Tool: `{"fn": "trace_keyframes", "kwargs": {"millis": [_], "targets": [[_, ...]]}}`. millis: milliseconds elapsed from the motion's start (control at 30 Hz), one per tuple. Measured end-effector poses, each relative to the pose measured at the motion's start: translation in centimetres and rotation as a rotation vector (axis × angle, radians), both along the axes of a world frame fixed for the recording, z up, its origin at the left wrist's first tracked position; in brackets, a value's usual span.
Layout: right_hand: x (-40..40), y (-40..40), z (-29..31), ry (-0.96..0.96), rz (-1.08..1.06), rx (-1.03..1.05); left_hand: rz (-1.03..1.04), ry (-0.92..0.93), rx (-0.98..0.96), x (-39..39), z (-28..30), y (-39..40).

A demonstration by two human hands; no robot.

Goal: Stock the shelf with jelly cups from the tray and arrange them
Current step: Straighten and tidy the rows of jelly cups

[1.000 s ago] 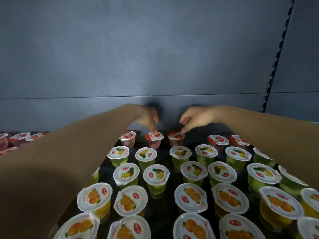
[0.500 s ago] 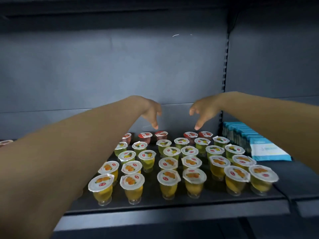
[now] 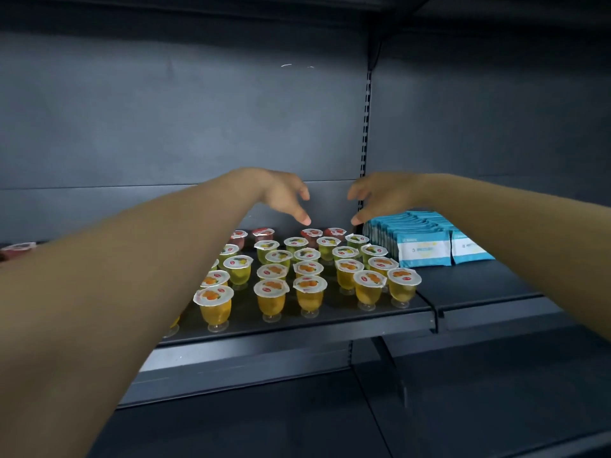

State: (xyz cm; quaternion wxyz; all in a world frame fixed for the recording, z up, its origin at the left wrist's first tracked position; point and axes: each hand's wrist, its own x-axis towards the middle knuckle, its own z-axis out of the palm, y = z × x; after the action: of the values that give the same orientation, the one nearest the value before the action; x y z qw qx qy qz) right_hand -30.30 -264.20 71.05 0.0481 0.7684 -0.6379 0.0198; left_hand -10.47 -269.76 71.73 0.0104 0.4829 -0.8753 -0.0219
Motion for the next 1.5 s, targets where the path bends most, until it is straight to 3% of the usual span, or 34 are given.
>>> {"fn": "trace_keyframes", "kwargs": {"millis": [267, 400, 567, 867, 1133, 1500], "targets": [[-4.6, -6.8, -2.4, -0.397, -0.019, 0.030, 0.011, 0.282, 0.150, -2.0, -1.1, -7.0], [-6.7, -13.5, -4.6, -0.554, -0.006, 0.108, 0.032, 0.323, 0.215, -3.0, -3.2, -13.1], [-7.8, -21.2, -7.6, -0.548, 0.000, 0.258, 0.066, 0.265, 0.301, -4.9, -6.4, -19.1], [-7.7, -25.9, -10.1, -0.537, 0.088, 0.420, 0.155, 0.275, 0.391, -6.0, -10.6, -23.0], [-7.4, -26.9, -10.4, -0.507, 0.131, 0.413, 0.131, 0.235, 0.390, -6.3, -11.1, -23.4], [-5.2, -28.0, -11.4, -0.611, 0.143, 0.341, 0.137, 0.159, 0.360, -4.8, -10.5, -24.1]]}}
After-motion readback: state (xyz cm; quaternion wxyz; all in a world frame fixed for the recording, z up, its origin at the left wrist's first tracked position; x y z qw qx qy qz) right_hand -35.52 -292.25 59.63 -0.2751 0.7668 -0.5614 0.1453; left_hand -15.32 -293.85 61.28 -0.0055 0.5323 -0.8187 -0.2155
